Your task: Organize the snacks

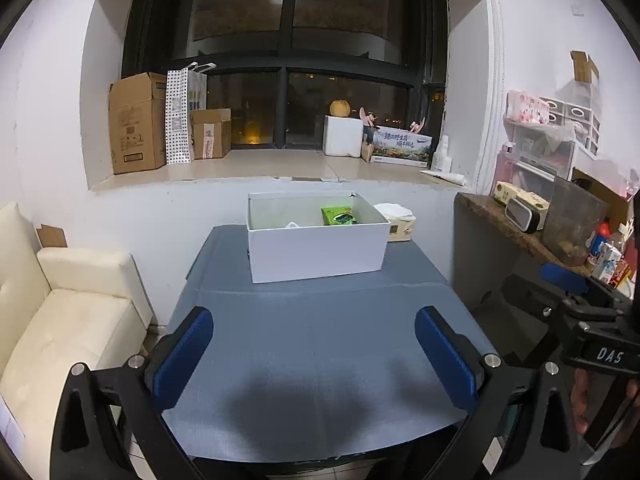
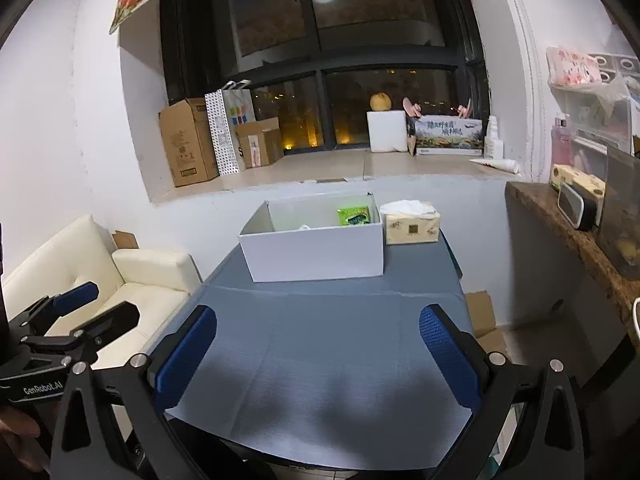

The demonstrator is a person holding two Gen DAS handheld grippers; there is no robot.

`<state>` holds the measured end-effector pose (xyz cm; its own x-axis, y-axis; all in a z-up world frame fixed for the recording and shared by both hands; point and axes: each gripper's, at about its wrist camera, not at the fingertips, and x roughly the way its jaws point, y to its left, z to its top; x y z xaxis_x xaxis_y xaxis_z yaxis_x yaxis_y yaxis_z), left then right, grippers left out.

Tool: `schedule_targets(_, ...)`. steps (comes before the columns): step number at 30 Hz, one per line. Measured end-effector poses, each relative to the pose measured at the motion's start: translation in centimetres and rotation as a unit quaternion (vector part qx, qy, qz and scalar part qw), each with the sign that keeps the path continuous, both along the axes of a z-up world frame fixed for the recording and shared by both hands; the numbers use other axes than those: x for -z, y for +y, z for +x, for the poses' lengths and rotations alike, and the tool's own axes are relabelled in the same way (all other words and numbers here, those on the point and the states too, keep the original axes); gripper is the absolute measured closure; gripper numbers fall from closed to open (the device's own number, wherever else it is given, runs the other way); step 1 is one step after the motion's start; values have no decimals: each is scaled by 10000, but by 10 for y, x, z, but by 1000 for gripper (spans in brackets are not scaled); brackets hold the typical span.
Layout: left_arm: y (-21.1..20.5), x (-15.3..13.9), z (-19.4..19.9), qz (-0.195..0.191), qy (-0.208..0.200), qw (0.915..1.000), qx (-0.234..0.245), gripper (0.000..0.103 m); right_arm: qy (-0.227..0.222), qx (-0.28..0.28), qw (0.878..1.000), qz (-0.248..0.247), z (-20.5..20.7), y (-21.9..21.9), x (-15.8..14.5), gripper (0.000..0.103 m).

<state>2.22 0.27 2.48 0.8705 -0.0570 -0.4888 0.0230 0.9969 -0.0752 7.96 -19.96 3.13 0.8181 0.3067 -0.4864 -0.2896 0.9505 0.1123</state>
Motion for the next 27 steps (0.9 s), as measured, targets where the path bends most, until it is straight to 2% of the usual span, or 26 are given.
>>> schedule_targets(3,4,0,5,-109,55,9999,-38,0,20,-43,10000,-30,0,3,1,0)
schedule_targets(7,4,2,6,10,102,9998,-145,0,73,-88,9999,-83,-3,6,4,0)
schedule_targets(27,1,0,8,35,211,9996,-173,0,55,-250,9997,-34,-10,6,-2,0)
